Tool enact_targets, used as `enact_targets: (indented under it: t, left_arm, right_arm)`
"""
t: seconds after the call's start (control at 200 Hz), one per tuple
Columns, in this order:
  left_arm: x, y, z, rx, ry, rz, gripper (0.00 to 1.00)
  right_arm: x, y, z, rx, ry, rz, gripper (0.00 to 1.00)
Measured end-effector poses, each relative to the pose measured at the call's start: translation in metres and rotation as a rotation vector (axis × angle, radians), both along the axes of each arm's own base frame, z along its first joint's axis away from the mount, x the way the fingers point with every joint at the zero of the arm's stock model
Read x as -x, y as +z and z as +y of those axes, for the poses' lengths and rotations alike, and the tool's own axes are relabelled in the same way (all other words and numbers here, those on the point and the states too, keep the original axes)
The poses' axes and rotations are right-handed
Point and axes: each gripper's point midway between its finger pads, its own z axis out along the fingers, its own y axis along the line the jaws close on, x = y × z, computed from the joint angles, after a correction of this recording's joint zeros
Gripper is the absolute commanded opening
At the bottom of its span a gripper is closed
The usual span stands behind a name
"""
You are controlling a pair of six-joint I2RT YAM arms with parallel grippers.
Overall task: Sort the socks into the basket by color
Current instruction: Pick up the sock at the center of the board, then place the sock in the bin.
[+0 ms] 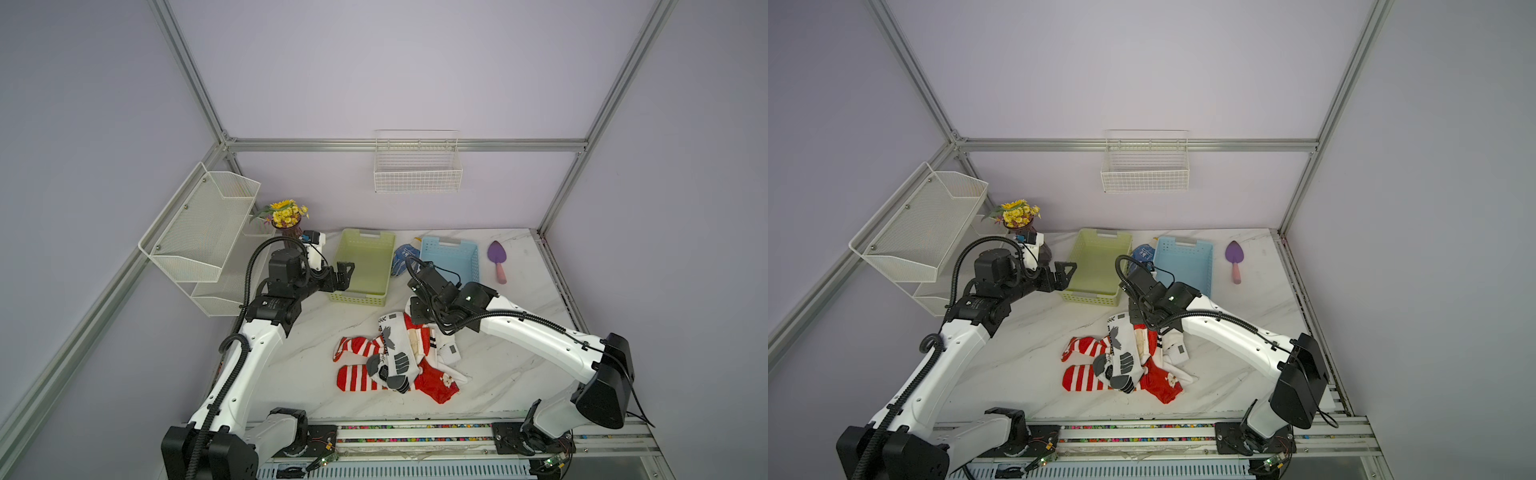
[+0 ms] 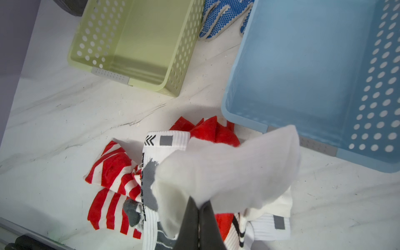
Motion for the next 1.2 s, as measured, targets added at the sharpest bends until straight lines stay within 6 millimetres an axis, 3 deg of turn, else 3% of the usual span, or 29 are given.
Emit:
enact_targets:
  t: [0.48, 0.915, 1.2]
  left_arm:
    - [0.002, -0.001, -0.009, -0.004, -0.030, 0.001, 1.00]
    - [0.002, -0.004, -0.012, -0.013, -0.046, 0.003, 1.00]
    - [0.002, -0.003, -0.013, -0.016, -0.054, 0.001, 1.00]
  right_arm:
    - [-0.058, 0.037, -0.041, -0.003, -0.070, -0.085, 0.03]
    - [-0.113, -0.018, -0.079, 0.097, -0.125, -0.003, 0.03]
    - [-0.136, -0.056, -0.084, 0.105, -0.137, 0.039, 0.03]
